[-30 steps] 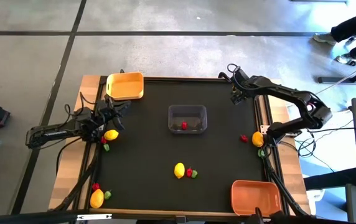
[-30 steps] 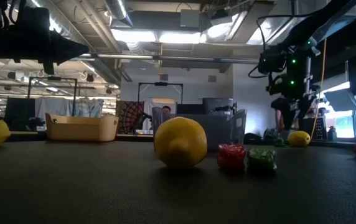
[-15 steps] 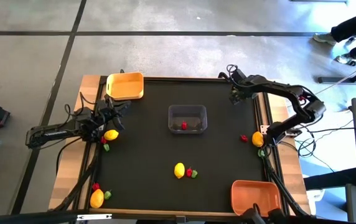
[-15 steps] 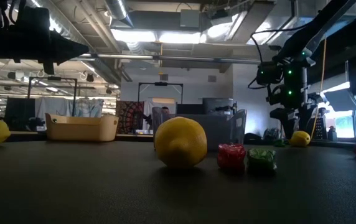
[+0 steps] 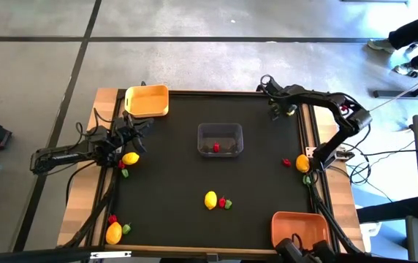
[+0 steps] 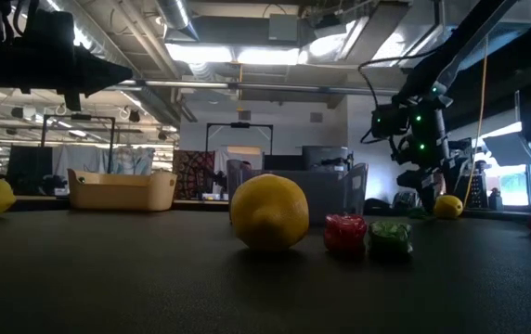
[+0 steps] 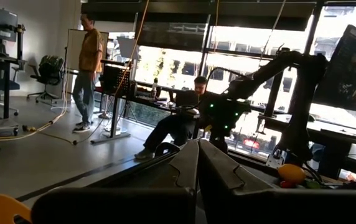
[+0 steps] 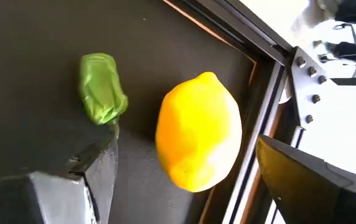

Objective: Sort produce into baskets
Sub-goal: Put the yellow lemon into the yellow bin

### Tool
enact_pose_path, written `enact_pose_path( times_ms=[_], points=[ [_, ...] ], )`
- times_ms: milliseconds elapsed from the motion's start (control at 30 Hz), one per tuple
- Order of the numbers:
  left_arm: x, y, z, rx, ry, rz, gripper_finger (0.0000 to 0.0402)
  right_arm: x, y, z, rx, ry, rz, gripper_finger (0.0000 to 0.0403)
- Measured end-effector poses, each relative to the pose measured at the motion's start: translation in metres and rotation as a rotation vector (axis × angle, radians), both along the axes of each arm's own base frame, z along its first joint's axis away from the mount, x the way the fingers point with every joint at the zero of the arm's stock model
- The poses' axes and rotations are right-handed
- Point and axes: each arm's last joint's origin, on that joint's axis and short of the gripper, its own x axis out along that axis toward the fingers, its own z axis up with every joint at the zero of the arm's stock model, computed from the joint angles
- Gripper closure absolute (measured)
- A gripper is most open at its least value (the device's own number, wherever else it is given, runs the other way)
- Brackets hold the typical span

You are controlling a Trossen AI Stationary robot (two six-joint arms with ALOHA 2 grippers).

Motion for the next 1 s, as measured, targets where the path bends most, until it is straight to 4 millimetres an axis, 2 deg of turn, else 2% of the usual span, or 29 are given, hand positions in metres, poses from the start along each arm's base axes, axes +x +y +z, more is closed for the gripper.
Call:
enact_pose_path(
  times_ms=[200,567,1000],
  points=[
    [0.0,0.0,0.0,-0.001,0.004,0.0,0.0396,0.004,-0.006,-0.01,0.058,0.091,-0.006,0.0084],
    [0.0,0.0,-0.001,-0.004,0.013,0.0,0.0396,0.008,-0.014,-0.011,0.1,0.113,0.081,0.0091],
    [0.0,0.0,-0.001,-0.008,0.011,-0.001,0.0396,0.006,-0.015,-0.011,0.108,0.115,0.1,0.0229]
  ],
)
